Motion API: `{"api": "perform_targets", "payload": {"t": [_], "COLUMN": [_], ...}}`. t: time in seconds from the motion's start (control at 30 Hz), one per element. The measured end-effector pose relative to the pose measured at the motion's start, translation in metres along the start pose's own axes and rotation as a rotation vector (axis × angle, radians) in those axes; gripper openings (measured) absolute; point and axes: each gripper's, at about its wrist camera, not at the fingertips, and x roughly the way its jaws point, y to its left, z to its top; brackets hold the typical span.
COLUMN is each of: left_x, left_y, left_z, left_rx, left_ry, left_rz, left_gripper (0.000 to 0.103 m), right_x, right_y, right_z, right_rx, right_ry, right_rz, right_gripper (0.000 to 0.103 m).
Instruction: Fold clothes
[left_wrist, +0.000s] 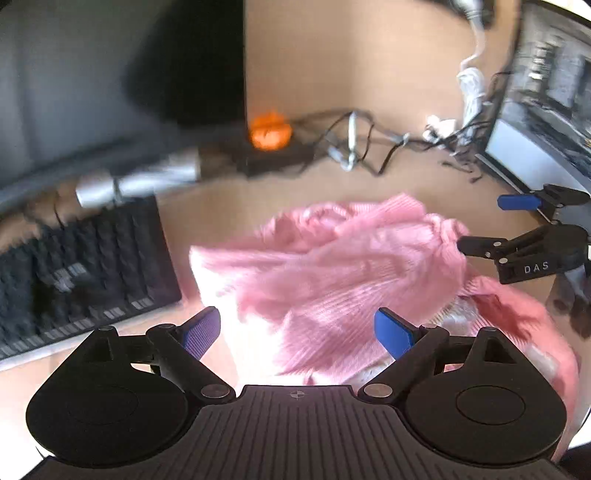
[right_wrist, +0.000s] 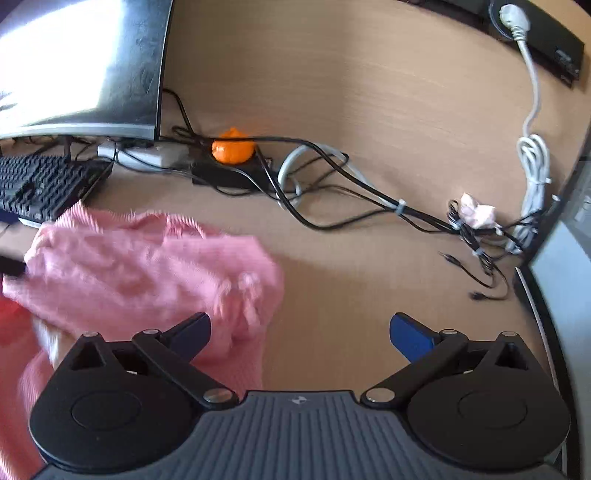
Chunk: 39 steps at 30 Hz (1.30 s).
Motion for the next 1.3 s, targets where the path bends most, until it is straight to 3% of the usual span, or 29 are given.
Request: {"api": "perform_targets", "payload": {"t": [0.1,0.2,0.33,0.4,0.53,0.63,0.7,0.73,0.8,1.0,1.07,1.3], "left_x": [0.026,0.052,0.069,0.057,0.016,-0.006,-0.018,-0.023,-0.028,-0.051,-0.052,-0.044], "left_y": [-0.007,-0.014,-0.023,-0.022,-0.011,0.000,0.004,0.003,0.001,0.012,0.011,-0.013], "left_z": [0.004,0.007,0.023,0.028,0.010,-0.022,-0.046,-0.058,-0.076,-0.101,-0.105,-0.114], "left_rx": [-0.031,-0.061,-0.049,-0.044,0.026,0.043,0.029,0.014,0.002,-0.063,-0.044,0.074], "left_ry": [0.039,0.077,0.049,0.020,-0.020,0.036,0.075,0.095,0.125,0.074,0.082,0.089], "left_rz": [0.011,0.023,0.057,0.054,0.005,-0.022,-0.040,-0.042,-0.021,0.035,0.043,0.074], "left_gripper": [0.094,0.093,0.090,0.088,0.094,0.093,0.087,0.077,0.068,0.069,0.069,0.068], "right_x": [0.025,0.044,0.052,0.048,0.010,-0.021,-0.040,-0.049,-0.066,-0.085,-0.083,-0.075], "right_y": [0.013,0.021,0.002,-0.010,-0.032,-0.019,-0.009,-0.004,0.008,0.027,0.032,0.046], "right_z": [0.006,-0.001,-0.006,-0.004,-0.007,-0.025,-0.042,-0.050,-0.066,-0.092,-0.101,-0.111], "right_rx": [-0.035,-0.126,-0.099,-0.062,0.041,0.039,0.020,0.011,-0.007,0.158,0.200,0.219], "right_ry": [0.029,0.042,0.032,0.025,-0.022,-0.002,0.025,0.039,0.064,0.116,0.147,0.192], "right_rz": [0.011,-0.076,-0.185,-0.188,-0.098,-0.040,-0.002,0.017,0.056,0.228,0.279,0.270], "right_gripper": [0.103,0.103,0.103,0.103,0.103,0.103,0.103,0.103,0.103,0.103,0.103,0.103]}}
